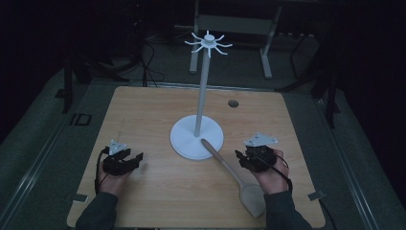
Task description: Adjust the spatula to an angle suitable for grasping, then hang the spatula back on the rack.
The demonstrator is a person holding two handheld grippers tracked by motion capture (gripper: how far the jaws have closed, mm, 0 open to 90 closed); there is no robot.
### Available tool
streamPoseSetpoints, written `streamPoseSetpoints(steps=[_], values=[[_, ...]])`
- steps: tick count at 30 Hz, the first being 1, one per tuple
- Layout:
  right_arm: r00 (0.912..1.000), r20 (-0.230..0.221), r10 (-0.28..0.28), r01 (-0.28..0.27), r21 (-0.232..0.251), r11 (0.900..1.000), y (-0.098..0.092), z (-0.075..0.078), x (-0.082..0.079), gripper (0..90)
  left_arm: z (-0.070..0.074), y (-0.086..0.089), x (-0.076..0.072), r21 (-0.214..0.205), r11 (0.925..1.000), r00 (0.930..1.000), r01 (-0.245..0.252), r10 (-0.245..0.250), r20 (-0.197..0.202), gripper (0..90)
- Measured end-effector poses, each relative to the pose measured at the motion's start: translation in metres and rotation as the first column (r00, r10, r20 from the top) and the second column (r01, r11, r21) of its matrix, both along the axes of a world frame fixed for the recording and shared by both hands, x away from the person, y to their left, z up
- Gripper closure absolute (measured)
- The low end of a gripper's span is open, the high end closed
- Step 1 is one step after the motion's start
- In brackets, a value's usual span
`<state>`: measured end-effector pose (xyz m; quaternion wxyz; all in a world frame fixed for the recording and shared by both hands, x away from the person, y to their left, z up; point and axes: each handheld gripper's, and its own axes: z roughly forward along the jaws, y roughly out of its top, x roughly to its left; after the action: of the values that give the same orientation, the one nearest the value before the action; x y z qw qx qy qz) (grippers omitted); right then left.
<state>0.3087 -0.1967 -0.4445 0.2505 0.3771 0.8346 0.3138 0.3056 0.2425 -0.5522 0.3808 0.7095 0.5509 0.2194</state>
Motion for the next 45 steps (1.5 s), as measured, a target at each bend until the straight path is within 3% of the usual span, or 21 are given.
streamPoseSetpoints(steps=[7,17,23,33,45], values=[[0.9999,0.000,0.013,-0.013,-0.009,0.9999,0.008,0.003,0.005,53.3,0.000,0.001,0.000,0.001,1.0000,1.0000,0.000,0.000,-0.001,42.5],[0.9989,-0.042,0.017,-0.018,-0.022,0.9996,0.014,0.003,0.016,52.4,0.000,0.000,-0.001,0.003,1.0000,1.0000,0.001,-0.001,-0.002,42.5],[0.9972,-0.073,0.015,-0.015,-0.002,0.9999,0.018,0.004,0.020,51.1,0.000,0.001,-0.001,0.003,1.0000,1.0000,0.001,-0.001,-0.003,42.4],[0.9933,-0.113,0.026,-0.031,-0.043,0.9986,0.027,0.000,0.029,52.5,0.000,0.001,-0.001,0.002,1.0000,1.0000,0.001,-0.001,-0.002,42.4],[0.9753,-0.217,0.039,-0.056,-0.072,0.9958,0.037,-0.018,0.043,57.3,0.001,0.001,-0.001,-0.002,1.0000,1.0000,0.000,0.000,0.001,42.4]])
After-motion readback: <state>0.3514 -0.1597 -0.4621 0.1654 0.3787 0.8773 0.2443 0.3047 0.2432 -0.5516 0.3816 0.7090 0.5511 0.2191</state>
